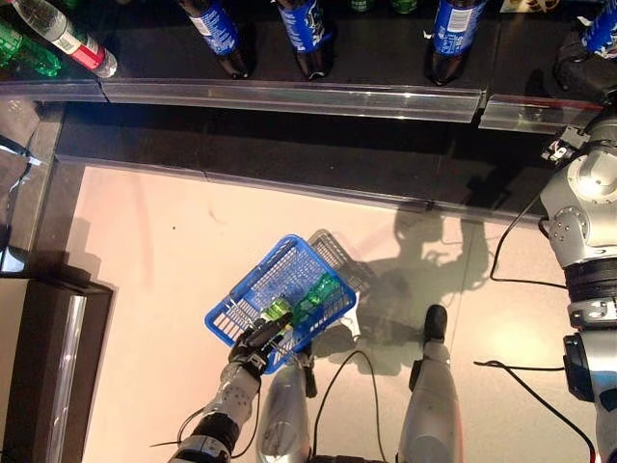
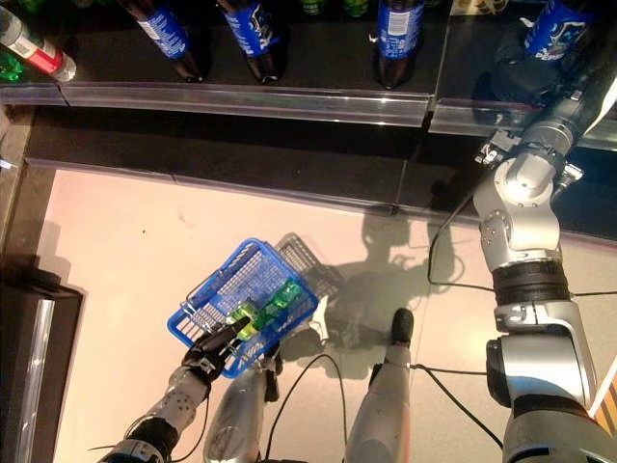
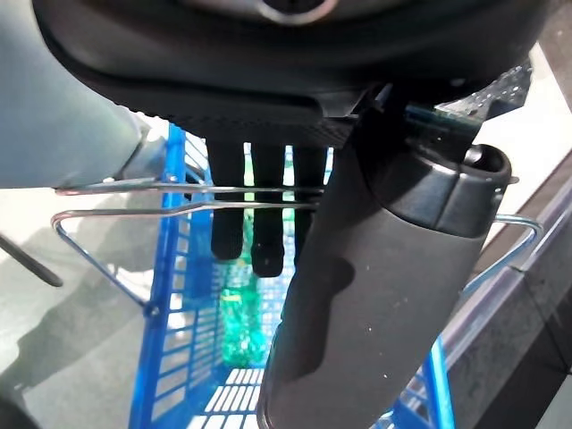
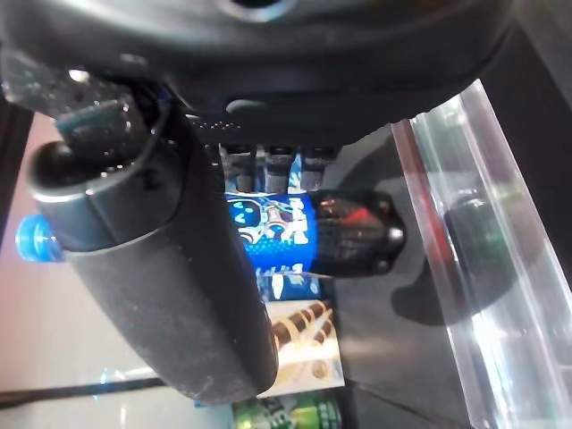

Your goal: Pick up the drink and place into the basket.

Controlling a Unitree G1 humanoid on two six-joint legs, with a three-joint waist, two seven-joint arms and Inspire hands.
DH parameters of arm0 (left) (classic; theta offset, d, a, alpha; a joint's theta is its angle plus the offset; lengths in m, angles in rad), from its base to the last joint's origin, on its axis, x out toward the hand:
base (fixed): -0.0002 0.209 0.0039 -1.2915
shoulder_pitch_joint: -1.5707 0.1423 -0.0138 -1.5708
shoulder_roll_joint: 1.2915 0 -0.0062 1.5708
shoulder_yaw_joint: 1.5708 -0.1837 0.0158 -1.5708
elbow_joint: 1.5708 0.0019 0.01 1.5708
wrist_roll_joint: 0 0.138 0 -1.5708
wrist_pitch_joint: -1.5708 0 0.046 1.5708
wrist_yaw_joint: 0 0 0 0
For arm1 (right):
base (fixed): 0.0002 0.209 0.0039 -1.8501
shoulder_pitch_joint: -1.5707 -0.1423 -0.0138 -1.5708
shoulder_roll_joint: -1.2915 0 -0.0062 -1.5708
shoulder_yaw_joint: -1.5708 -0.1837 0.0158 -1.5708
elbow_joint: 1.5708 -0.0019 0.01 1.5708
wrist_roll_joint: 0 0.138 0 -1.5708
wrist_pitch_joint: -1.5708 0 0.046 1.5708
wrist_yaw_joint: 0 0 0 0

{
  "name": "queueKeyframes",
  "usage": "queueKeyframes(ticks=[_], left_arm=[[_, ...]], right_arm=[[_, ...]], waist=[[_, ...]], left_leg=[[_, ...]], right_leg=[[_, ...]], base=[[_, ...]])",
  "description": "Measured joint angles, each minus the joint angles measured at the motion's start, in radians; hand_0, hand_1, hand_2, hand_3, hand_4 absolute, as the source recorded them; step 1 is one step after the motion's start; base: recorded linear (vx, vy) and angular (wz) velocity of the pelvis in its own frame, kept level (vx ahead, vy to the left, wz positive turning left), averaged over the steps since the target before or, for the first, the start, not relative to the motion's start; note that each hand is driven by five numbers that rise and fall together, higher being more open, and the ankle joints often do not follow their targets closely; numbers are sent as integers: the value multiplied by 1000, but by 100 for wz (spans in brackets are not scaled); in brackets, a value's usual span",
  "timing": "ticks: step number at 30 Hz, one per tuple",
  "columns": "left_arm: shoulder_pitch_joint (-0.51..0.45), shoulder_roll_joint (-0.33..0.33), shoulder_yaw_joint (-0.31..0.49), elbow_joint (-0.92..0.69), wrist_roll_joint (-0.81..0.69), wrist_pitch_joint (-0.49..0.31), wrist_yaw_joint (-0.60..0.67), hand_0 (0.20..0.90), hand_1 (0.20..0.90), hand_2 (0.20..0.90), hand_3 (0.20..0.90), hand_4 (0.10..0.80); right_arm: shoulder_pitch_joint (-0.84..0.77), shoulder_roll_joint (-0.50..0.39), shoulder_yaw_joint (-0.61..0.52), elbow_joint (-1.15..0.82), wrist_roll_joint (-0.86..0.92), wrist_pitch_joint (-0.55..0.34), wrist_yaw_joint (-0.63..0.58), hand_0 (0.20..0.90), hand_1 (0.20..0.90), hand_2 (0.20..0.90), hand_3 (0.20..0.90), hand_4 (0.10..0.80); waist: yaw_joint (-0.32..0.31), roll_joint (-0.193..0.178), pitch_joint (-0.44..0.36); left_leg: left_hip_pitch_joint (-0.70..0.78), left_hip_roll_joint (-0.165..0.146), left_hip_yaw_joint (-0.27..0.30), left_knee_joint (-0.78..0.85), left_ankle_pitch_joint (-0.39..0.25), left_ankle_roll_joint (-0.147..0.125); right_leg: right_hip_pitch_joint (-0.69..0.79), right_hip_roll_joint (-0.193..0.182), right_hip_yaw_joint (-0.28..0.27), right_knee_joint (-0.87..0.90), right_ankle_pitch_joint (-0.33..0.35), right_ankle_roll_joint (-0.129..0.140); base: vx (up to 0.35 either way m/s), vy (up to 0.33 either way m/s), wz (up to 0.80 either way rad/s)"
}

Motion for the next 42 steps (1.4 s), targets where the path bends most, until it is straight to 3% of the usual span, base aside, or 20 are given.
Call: queueKeyframes(ticks=[12,13,14,15,22,29,38,42], left_arm=[[-5,20,-3,-31,-50,1,-1,300,300,300,200,100],[-5,20,-3,-33,-52,1,-1,300,300,300,200,100],[-5,20,-3,-36,-54,1,-1,300,300,300,200,100],[-5,22,-3,-45,-56,1,-1,300,300,300,200,100],[-8,32,-9,-77,-62,7,-13,300,300,300,200,100],[-15,41,-5,-86,-64,8,-28,300,300,300,200,100],[-18,53,-4,-90,-64,5,-60,300,300,300,200,100],[-23,55,3,-90,-64,3,-64,300,300,300,200,100]], right_arm=[[-153,-62,48,211,118,12,10,900,900,900,900,800],[-159,-62,48,212,123,11,10,796,796,796,779,679],[-170,-63,48,213,138,8,11,439,439,439,362,262],[-186,-64,48,217,153,6,12,300,300,300,200,100],[-210,-105,49,263,168,-7,2,300,300,300,200,100],[-210,-103,73,273,172,10,4,300,300,300,200,100],[-217,-120,71,275,175,4,5,300,300,300,200,100],[-222,-123,74,274,175,4,6,300,300,300,200,100]], waist=[[37,-6,4],[37,-6,4],[38,-6,4],[38,-6,4],[52,-6,4],[59,-6,4],[58,-6,4],[64,-6,4]], left_leg=[[-42,-6,-9,0,3,-5],[-45,-8,-9,1,3,-5],[-50,-10,-8,2,3,-5],[-64,-13,-12,10,2,-4],[-122,-23,-31,57,-1,1],[-167,-13,-67,159,-30,5],[-203,-15,-78,201,-36,7],[-224,-10,-89,262,-58,16]], right_leg=[[-56,-11,-28,31,-2,-3],[-63,-15,-34,42,-4,-6],[-71,-19,-37,48,-6,-7],[-84,-22,-37,53,-6,-6],[-156,-47,-58,160,-47,-20],[-215,-57,-57,322,-133,-45],[-265,-69,-52,397,-166,-53],[-292,-75,-47,478,-217,-65]], base=[[-9,-16,0],[-38,-3,0],[-48,-4,1],[-55,0,3],[-42,-1,9],[-10,-24,9],[-5,4,4],[67,-9,6]])
